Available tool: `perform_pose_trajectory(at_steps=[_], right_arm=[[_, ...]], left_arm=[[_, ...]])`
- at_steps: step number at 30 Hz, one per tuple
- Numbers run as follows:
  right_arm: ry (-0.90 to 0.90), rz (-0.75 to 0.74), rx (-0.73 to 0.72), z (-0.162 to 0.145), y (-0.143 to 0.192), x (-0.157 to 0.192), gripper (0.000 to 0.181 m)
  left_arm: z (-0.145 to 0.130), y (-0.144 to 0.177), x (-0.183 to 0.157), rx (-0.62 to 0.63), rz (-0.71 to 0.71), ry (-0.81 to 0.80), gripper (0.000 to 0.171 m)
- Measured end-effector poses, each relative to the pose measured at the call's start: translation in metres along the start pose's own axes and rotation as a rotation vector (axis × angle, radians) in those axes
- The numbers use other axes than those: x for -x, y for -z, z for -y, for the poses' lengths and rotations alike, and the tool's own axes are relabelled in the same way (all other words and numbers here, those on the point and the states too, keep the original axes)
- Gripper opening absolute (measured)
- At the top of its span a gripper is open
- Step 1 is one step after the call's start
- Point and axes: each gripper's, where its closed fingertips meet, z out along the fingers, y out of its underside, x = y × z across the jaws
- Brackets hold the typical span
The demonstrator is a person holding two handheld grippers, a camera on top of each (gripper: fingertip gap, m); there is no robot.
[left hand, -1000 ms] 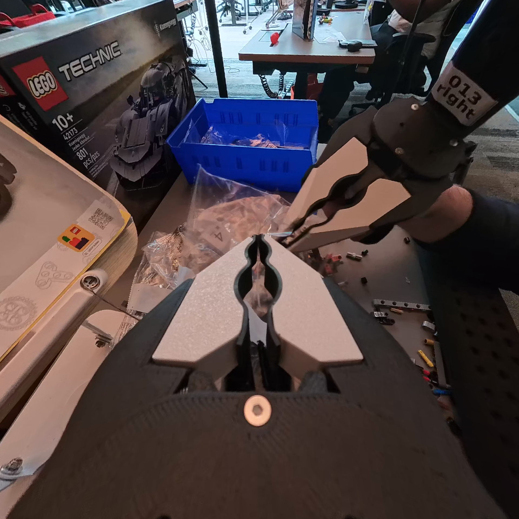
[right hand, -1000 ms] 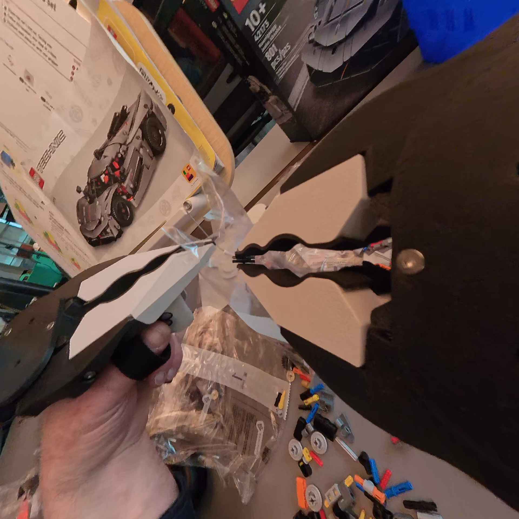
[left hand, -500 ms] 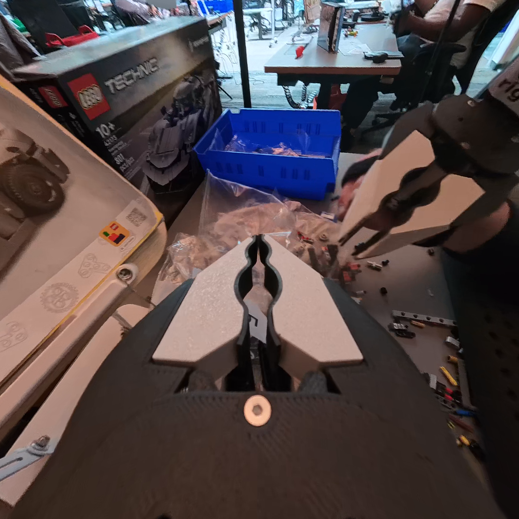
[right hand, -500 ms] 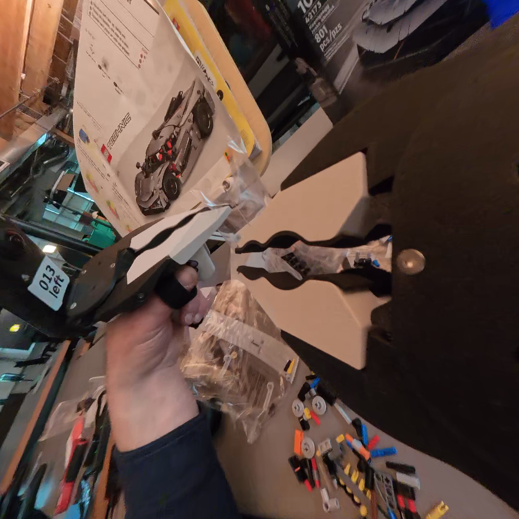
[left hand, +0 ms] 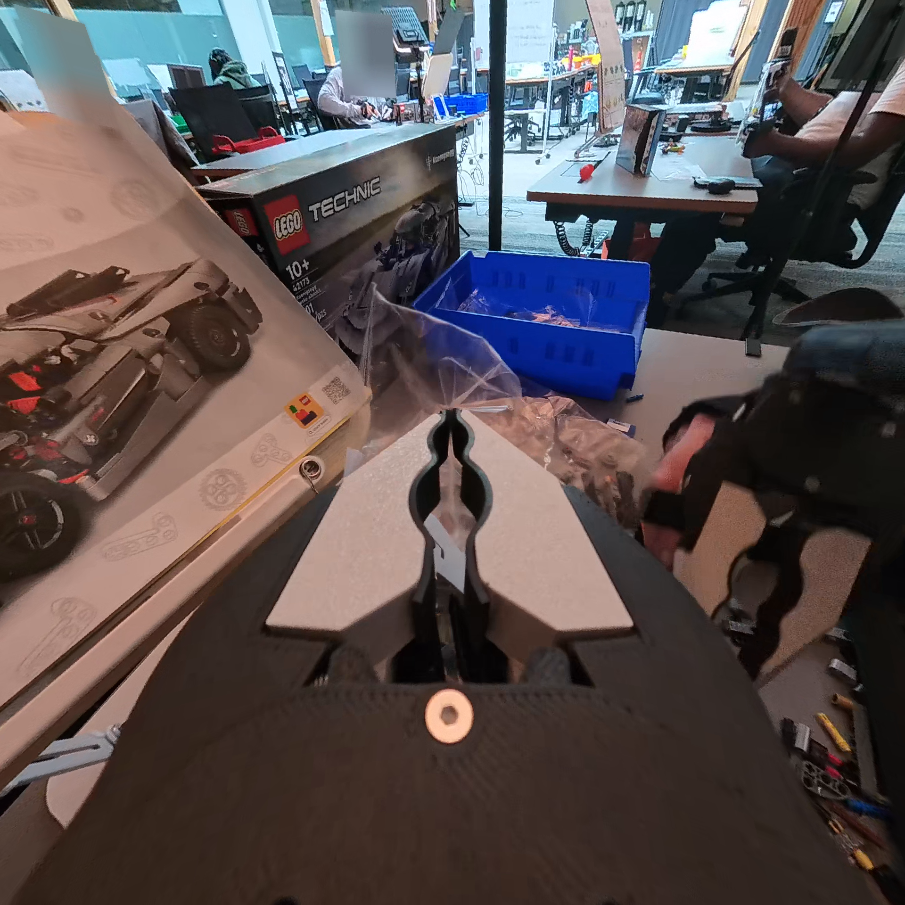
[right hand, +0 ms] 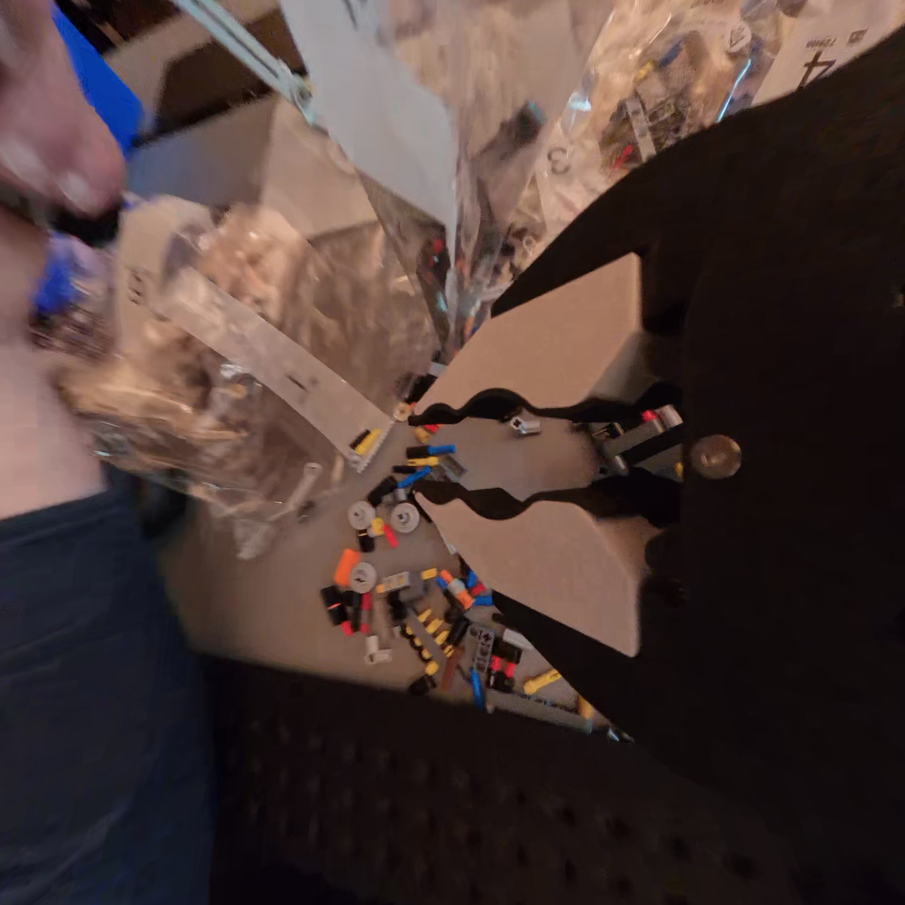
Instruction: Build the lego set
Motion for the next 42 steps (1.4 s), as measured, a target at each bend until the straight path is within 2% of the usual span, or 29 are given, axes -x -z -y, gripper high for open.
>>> perform_pose_trajectory(at_steps=[4,12,19,24,35,42], right_arm=[[0.021,-0.021,0.138,-0.020,-0.032,-0.002,0.019],[-0.013,-0.017,0.141,-0.021,-0.052,-0.006,0.016],[-0.013,0.014,0.243,-0.039,-0.070,0.000,0.015],[-0.013,0.013,0.286,-0.047,-0.076,0.001,0.015],[-0.025,0.024,0.270,-0.044,-0.079,0.002,0.012],[-0.015,0.018,0.257,-0.041,-0.074,0.002,0.001]], left_arm=[[-0.001,0.000,0.000,0.003,-0.002,0.000,0.000],[-0.001,-0.003,-0.003,0.009,-0.012,-0.002,0.000],[-0.002,-0.003,-0.004,0.014,-0.015,-0.005,0.000],[-0.002,-0.004,-0.005,0.016,-0.017,-0.006,0.000],[-0.003,-0.005,-0.006,0.020,-0.019,-0.009,0.000],[-0.003,-0.005,-0.005,0.022,-0.021,-0.010,0.000]])
